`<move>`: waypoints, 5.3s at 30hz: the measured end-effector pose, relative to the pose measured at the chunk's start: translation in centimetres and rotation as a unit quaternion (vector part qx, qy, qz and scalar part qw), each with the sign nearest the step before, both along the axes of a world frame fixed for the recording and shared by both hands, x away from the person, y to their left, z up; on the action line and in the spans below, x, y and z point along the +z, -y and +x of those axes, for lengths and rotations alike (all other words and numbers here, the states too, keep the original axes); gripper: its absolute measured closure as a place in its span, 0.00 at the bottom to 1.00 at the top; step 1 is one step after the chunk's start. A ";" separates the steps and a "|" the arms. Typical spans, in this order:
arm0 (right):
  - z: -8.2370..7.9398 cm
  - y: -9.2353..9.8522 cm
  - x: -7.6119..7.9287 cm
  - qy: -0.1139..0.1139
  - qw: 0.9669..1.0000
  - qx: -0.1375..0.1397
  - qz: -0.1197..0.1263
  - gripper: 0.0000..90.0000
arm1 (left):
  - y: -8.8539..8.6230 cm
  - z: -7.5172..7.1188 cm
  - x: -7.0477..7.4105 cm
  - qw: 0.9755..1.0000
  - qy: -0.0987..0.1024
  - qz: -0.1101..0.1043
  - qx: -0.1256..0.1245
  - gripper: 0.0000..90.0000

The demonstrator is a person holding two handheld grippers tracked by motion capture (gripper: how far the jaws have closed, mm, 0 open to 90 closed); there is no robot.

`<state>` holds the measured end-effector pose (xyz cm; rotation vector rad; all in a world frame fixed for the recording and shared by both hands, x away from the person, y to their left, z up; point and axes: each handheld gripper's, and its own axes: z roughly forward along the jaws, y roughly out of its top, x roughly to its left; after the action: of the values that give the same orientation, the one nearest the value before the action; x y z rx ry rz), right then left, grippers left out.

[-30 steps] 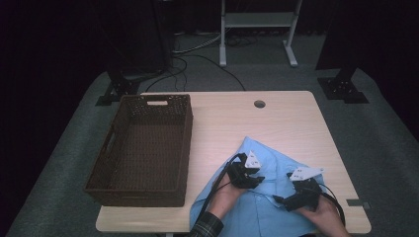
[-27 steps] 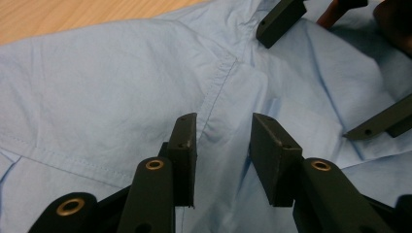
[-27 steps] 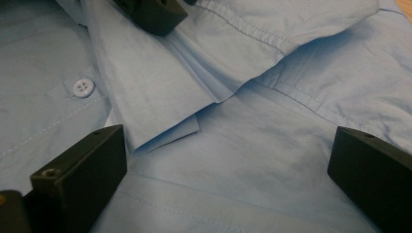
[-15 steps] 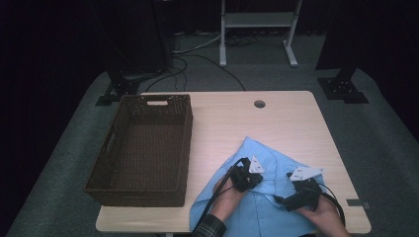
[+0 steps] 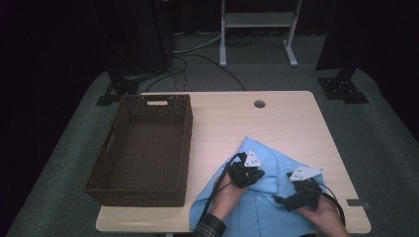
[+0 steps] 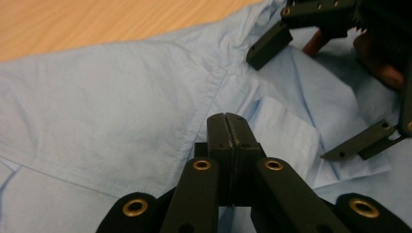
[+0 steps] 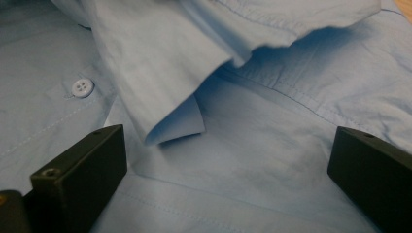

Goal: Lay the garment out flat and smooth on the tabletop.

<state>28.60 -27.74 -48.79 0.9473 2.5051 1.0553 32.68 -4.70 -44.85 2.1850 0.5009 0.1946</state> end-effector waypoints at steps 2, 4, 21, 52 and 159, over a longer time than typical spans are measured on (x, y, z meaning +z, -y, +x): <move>0.0 0.0 0.0 0.000 1.000 0.000 0.000 0.00 | -0.1 0.1 0.4 1.000 -0.001 -0.003 0.000 1.00; 0.0 0.0 0.0 0.001 1.000 0.000 0.000 0.00 | -0.3 0.2 0.7 1.000 -0.002 -0.011 0.003 1.00; -0.6 1.3 0.0 0.000 1.000 -0.017 0.003 0.00 | -1.4 0.9 2.9 0.999 0.001 -0.048 0.016 1.00; -0.7 3.2 0.0 0.001 1.000 -0.031 0.001 0.00 | -4.8 2.5 5.7 0.994 0.013 -0.092 0.060 1.00; -2.0 8.9 -0.1 0.000 0.998 -0.069 -0.001 0.00 | -7.4 7.1 1.3 0.974 0.013 -0.014 0.227 0.75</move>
<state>26.64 -36.61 -48.85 1.1025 2.3994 1.0101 39.83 2.73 -43.55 2.0090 0.9779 0.4586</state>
